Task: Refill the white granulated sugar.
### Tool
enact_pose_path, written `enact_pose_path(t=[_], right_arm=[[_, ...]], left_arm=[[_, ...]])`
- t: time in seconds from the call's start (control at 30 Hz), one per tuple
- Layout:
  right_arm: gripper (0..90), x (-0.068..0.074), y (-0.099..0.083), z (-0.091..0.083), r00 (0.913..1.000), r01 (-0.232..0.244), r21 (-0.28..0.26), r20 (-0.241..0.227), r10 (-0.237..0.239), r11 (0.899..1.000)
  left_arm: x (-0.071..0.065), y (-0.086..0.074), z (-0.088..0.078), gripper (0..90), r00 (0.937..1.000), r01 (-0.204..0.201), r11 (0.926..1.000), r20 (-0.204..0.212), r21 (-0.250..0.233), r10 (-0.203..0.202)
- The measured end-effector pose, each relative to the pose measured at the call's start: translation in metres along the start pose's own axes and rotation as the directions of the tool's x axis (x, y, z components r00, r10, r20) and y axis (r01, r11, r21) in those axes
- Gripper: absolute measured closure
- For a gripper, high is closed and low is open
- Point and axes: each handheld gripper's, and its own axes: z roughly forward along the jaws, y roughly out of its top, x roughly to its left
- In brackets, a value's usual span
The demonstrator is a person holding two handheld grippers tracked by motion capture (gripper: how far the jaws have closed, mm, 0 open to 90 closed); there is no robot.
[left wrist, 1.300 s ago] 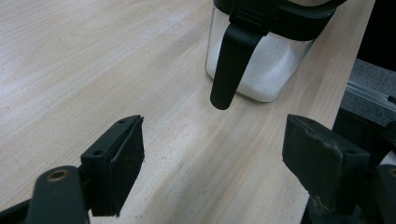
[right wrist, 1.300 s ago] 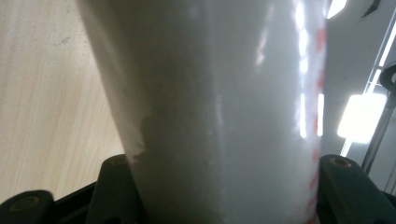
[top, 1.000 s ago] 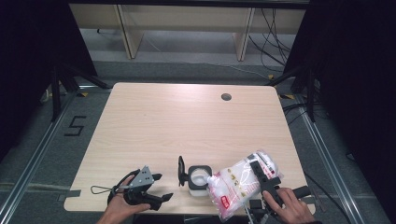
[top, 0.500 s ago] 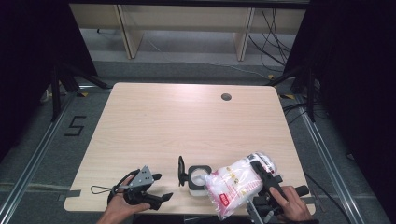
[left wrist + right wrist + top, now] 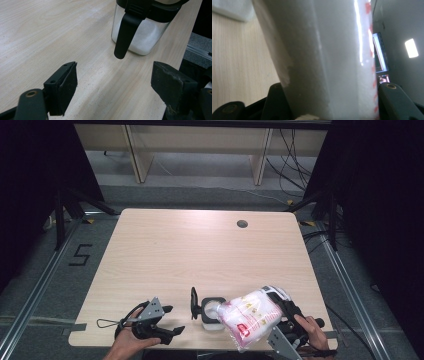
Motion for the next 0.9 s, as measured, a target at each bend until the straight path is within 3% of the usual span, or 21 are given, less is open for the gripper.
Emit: enact_pose_path(t=[0.03, 0.07, 0.1, 0.2, 0.23, 0.27, 0.3, 0.33, 0.4, 0.43, 0.47, 0.57, 0.63, 0.67, 0.7, 0.73, 0.77, 0.8, 0.83, 0.87, 0.9], right_arm=[[50.1, -0.003, 0.0, 0.0, 0.9997, 0.024, -0.006, -0.002, -0.024, 1.0], [50.1, -0.002, -0.003, 0.001, 0.9986, -0.049, -0.01, -0.019, 0.049, 0.999], [50.1, -0.004, -0.004, 0.003, 0.9991, -0.034, -0.02, -0.025, 0.033, 0.999], [50.2, -0.005, -0.008, 0.007, 0.9929, -0.108, -0.033, -0.054, 0.106, 0.994], [50.1, -0.003, -0.009, 0.007, 0.9864, -0.153, -0.025, -0.066, 0.151, 0.988], [50.2, -0.004, -0.011, 0.009, 0.9854, -0.155, -0.037, -0.077, 0.152, 0.987], [50.2, -0.002, -0.012, 0.011, 0.9766, -0.199, -0.037, -0.09, 0.195, 0.979], [50.2, -0.006, -0.014, 0.014, 0.9801, -0.177, -0.055, -0.102, 0.17, 0.983], [50.2, -0.003, -0.016, 0.016, 0.9608, -0.257, -0.057, -0.123, 0.248, 0.965], [50.2, -0.003, -0.016, 0.016, 0.9608, -0.257, -0.057, -0.123, 0.248, 0.965], [50.3, -0.003, -0.02, 0.02, 0.9362, -0.327, -0.074, -0.162, 0.312, 0.942], [50.3, -0.003, -0.026, 0.025, 0.9111, -0.387, -0.078, -0.186, 0.368, 0.919], [50.4, -0.003, -0.03, 0.028, 0.8872, -0.435, -0.082, -0.209, 0.411, 0.897], [50.4, -0.003, -0.03, 0.028, 0.8872, -0.435, -0.082, -0.209, 0.411, 0.897], [50.4, -0.003, -0.035, 0.034, 0.8563, -0.492, -0.087, -0.229, 0.463, 0.866], [50.4, -0.002, -0.037, 0.036, 0.8377, -0.519, -0.075, -0.242, 0.49, 0.851], [50.4, -0.002, -0.037, 0.036, 0.8377, -0.519, -0.075, -0.242, 0.49, 0.851], [50.5, -0.003, -0.041, 0.042, 0.8208, -0.545, -0.077, -0.253, 0.512, 0.835], [50.5, -0.004, -0.043, 0.044, 0.8149, -0.553, -0.075, -0.256, 0.52, 0.83], [50.6, -0.003, -0.045, 0.047, 0.8, -0.573, -0.068, -0.264, 0.539, 0.817], [50.6, -0.003, -0.045, 0.047, 0.8, -0.573, -0.068, -0.264, 0.539, 0.817]], left_arm=[[0.0, 0.0, 0.0, 20.6, 1.0, 0.002, 1.0, 0.001, -0.002, -0.002], [0.0, 0.0, 0.0, 20.6, 1.0, 0.001, 1.0, 0.002, -0.001, -0.001], [0.0, 0.0, 0.0, 20.6, 1.0, 0.001, 1.0, 0.002, -0.001, -0.001], [0.0, 0.0, 0.0, 20.6, 1.0, 0.0, 1.0, 0.004, 0.002, 0.0], [0.001, 0.001, -0.001, 20.6, 0.9999, -0.014, 0.9999, 0.006, 0.003, 0.014], [0.001, 0.0, -0.001, 20.6, 1.0, -0.001, 1.0, 0.005, 0.003, 0.001], [0.0, 0.001, 0.0, 20.6, 1.0, 0.005, 1.0, 0.007, -0.003, -0.005], [0.0, 0.001, 0.0, 20.6, 0.9999, 0.009, 0.9999, 0.008, -0.007, -0.008], [0.0, 0.001, 0.0, 20.6, 1.0, 0.0, 0.9999, 0.008, -0.014, 0.0], [0.0, 0.001, 0.0, 20.6, 1.0, 0.0, 0.9999, 0.008, -0.014, 0.0], [0.0, 0.001, -0.001, 20.6, 1.0, 0.0, 1.0, 0.007, -0.007, 0.0], [0.001, 0.001, -0.001, 20.6, 1.0, -0.007, 0.9999, 0.005, -0.008, 0.007], [0.001, 0.001, -0.001, 20.6, 0.9999, 0.002, 0.9999, 0.011, -0.011, -0.002], [0.001, 0.001, -0.001, 20.6, 0.9999, -0.001, 0.9999, 0.01, -0.012, 0.001], [0.001, 0.002, -0.001, 20.6, 1.0, 0.001, 1.0, -0.002, -0.006, -0.001], [0.0, 0.003, 0.0, 20.6, 1.0, 0.008, 0.9998, 0.004, -0.016, -0.008], [0.0, 0.003, 0.0, 20.6, 1.0, 0.008, 0.9998, 0.004, -0.016, -0.008], [0.001, 0.004, 0.0, 20.6, 1.0, -0.001, 1.0, 0.007, -0.009, 0.001], [0.001, 0.004, -0.001, 20.6, 1.0, 0.003, 1.0, 0.007, -0.008, -0.002], [0.003, 0.004, -0.002, 20.6, 0.9999, -0.015, 0.9999, -0.001, 0.003, 0.015], [0.003, 0.004, -0.002, 20.6, 0.9999, -0.015, 0.9999, -0.001, 0.003, 0.015]])
